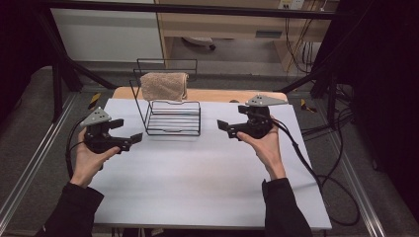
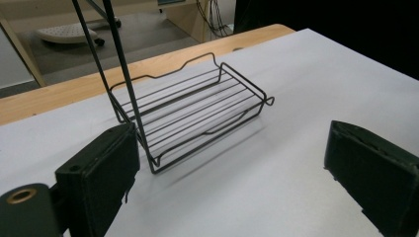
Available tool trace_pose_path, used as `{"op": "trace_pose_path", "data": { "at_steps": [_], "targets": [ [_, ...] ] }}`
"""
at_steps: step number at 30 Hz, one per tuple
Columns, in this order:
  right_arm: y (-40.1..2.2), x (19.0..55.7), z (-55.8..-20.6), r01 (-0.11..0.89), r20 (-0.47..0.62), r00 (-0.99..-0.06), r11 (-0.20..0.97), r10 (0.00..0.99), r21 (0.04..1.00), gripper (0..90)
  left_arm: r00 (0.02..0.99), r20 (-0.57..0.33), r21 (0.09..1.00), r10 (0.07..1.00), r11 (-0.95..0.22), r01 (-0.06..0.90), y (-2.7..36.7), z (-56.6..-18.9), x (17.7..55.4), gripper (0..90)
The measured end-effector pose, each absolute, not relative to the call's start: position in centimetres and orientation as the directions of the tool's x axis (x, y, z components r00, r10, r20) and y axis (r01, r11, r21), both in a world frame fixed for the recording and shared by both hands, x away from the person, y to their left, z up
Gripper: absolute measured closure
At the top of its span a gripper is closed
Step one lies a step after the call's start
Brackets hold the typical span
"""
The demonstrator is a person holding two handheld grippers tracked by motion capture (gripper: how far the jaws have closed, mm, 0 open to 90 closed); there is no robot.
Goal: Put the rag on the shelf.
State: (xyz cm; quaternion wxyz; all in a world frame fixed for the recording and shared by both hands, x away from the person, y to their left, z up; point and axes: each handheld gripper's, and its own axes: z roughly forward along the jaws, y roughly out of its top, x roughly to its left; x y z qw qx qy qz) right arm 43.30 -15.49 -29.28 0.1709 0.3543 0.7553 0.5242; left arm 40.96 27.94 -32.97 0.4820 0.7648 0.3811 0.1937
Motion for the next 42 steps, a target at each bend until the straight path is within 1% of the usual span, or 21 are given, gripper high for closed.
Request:
{"op": "trace_pose_path", "data": {
  "at_steps": [6, 18, 35, 42],
  "targets": [
    [-17.3, 42.7, -31.0, 0.385, 0.133, -0.672, 0.191, 0.728, 0.903, 3.2, 0.642, -0.050, 0.873, 0.765, -0.279, 0.401, 27.1, -33.9, 40.5, 6.6],
    [-20.9, 41.2, -34.1, 0.430, 0.166, -0.638, 0.168, 0.752, 0.887, 1.2, 0.655, -0.052, 0.849, 0.754, -0.311, 0.426, 26.7, -36.7, 39.8, 7.3],
    [-24.3, 39.2, -38.5, 0.473, 0.174, -0.634, 0.200, 0.753, 0.858, 0.5, 0.656, -0.061, 0.818, 0.752, -0.339, 0.465, 27.1, -40.4, 38.2, 8.4],
    [-25.4, 38.4, -40.5, 0.502, 0.198, -0.638, 0.206, 0.744, 0.840, 0.4, 0.658, -0.060, 0.814, 0.751, -0.345, 0.468, 27.4, -41.4, 37.7, 8.4]
  ]
}}
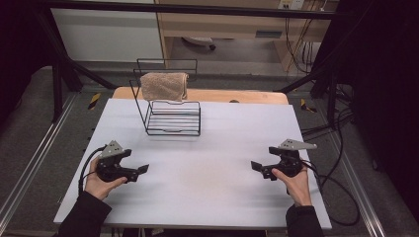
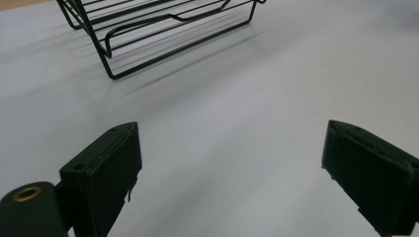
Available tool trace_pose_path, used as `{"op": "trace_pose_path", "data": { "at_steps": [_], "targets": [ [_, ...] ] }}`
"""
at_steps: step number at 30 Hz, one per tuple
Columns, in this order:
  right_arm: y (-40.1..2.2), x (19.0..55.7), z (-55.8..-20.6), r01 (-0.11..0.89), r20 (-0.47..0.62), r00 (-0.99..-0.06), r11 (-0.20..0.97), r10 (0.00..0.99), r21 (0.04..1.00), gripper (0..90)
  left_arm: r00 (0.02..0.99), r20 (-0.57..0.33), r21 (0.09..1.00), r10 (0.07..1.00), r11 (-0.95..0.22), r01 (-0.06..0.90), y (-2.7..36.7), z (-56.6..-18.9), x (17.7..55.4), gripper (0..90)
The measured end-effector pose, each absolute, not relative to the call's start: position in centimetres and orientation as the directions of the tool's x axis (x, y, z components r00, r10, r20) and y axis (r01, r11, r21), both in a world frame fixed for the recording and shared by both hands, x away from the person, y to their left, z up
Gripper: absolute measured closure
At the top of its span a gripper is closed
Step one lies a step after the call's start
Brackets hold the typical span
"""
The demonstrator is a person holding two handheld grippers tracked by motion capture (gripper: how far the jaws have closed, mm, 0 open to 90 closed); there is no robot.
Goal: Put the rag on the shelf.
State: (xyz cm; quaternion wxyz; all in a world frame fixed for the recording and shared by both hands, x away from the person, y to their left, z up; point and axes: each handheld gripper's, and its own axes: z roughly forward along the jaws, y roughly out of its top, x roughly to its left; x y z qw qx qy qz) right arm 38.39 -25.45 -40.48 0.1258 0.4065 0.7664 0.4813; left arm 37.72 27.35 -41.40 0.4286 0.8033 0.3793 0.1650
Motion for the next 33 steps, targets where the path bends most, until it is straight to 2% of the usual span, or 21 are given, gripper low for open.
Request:
{"op": "trace_pose_path", "data": {
  "at_steps": [12, 17, 33],
  "targets": [
    [-27.1, 37.1, -43.6, 0.533, 0.212, -0.632, 0.219, 0.746, 0.817, 0.4, 0.671, -0.053, 0.798, 0.739, -0.373, 0.474, 27.2, -43.1, 37.4, 8.3],
    [-27.4, 36.7, -44.6, 0.542, 0.186, -0.627, 0.253, 0.756, 0.801, 0.4, 0.677, -0.052, 0.793, 0.734, -0.382, 0.475, 27.2, -43.7, 37.3, 8.3],
    [-27.5, 36.3, -45.2, 0.550, 0.183, -0.627, 0.264, 0.757, 0.793, 0.5, 0.684, -0.052, 0.787, 0.728, -0.392, 0.477, 27.3, -44.3, 37.1, 8.3]
  ]
}}
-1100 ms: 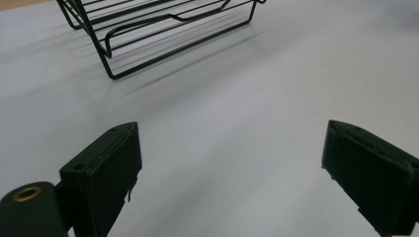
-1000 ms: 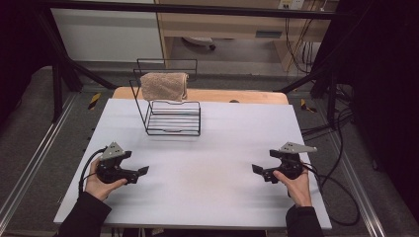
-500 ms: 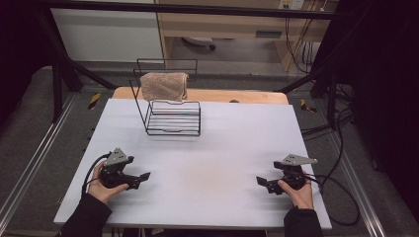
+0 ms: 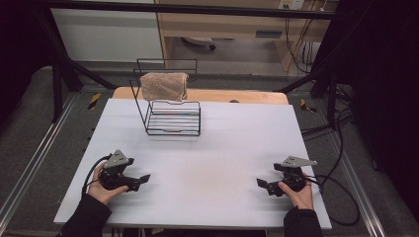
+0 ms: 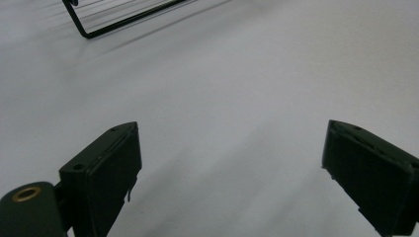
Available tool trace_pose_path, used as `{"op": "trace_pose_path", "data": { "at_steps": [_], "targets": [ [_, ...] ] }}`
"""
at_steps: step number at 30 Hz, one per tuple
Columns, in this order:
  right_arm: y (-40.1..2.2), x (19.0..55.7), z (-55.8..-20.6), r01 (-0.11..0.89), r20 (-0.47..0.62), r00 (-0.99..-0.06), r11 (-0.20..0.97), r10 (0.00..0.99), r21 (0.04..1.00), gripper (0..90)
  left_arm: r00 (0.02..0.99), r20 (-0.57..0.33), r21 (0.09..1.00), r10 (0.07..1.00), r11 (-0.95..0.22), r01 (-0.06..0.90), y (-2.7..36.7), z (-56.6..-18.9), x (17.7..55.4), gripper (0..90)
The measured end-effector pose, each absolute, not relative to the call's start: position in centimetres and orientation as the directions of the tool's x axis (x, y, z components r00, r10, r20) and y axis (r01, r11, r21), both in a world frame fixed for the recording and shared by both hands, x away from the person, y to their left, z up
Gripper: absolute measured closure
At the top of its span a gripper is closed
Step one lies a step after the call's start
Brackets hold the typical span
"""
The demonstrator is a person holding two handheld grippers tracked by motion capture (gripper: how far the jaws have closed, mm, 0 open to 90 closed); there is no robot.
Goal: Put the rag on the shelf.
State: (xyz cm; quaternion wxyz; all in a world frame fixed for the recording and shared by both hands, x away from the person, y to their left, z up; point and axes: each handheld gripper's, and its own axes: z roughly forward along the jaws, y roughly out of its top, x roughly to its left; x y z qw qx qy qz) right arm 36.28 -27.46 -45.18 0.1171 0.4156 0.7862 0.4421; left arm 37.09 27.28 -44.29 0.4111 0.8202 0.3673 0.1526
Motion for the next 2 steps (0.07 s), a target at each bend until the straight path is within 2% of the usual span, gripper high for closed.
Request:
{"op": "trace_pose_path", "data": {
  "at_steps": [2],
  "targets": [
    [-27.45, 36.28, -45.18, 0.548, 0.183, -0.630, 0.265, 0.755, 0.793, 0.5, 0.685, -0.051, 0.787, 0.726, -0.394, 0.476, 27.27, -44.29, 37.07, 8.3]
  ]
}}
